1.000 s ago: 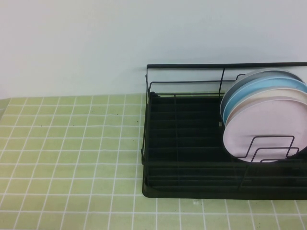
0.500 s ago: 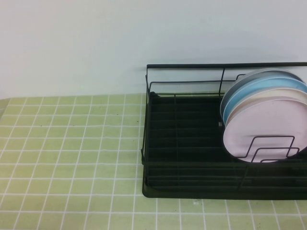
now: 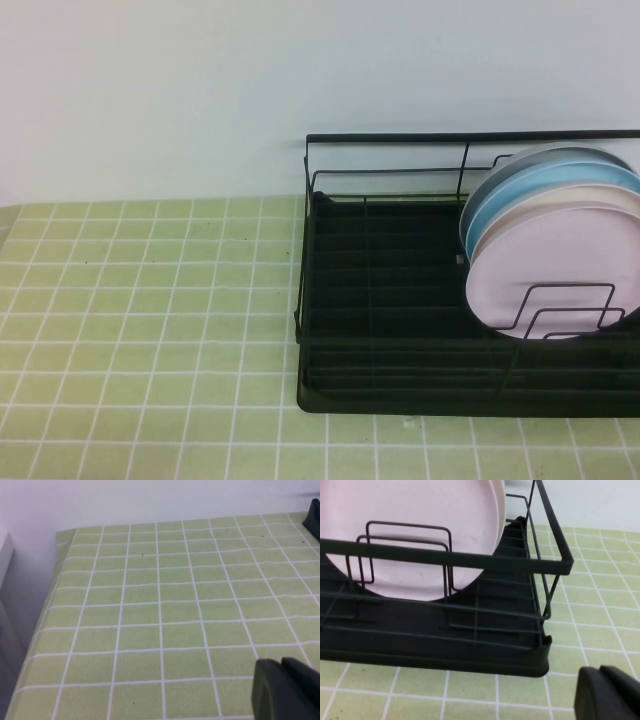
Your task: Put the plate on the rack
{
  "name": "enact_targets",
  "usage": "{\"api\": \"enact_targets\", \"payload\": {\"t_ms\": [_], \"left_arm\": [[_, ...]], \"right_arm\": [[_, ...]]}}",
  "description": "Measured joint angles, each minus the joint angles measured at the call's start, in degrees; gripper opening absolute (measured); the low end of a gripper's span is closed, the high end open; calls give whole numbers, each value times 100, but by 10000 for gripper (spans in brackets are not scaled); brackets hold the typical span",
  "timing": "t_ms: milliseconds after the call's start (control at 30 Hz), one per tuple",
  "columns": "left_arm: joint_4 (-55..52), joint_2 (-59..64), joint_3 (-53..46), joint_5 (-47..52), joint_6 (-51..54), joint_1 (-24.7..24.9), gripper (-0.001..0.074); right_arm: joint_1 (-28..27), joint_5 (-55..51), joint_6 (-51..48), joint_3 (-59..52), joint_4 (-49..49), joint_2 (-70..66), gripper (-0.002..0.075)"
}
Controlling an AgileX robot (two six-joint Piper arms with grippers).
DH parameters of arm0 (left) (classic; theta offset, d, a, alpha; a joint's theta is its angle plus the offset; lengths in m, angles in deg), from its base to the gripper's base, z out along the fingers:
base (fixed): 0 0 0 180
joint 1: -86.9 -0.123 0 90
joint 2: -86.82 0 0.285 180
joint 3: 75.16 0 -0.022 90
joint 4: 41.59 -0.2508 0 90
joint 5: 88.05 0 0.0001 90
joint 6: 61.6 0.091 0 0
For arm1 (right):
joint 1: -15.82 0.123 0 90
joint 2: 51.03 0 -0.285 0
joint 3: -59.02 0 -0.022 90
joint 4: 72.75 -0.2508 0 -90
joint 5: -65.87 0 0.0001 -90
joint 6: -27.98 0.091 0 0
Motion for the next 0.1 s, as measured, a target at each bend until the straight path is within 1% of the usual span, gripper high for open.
{"api": "enact_targets", "payload": {"t_ms": [100], "left_arm": [[0,0,0,0,0,0,0]], "right_arm": [[0,0,0,0,0,0,-2]]}}
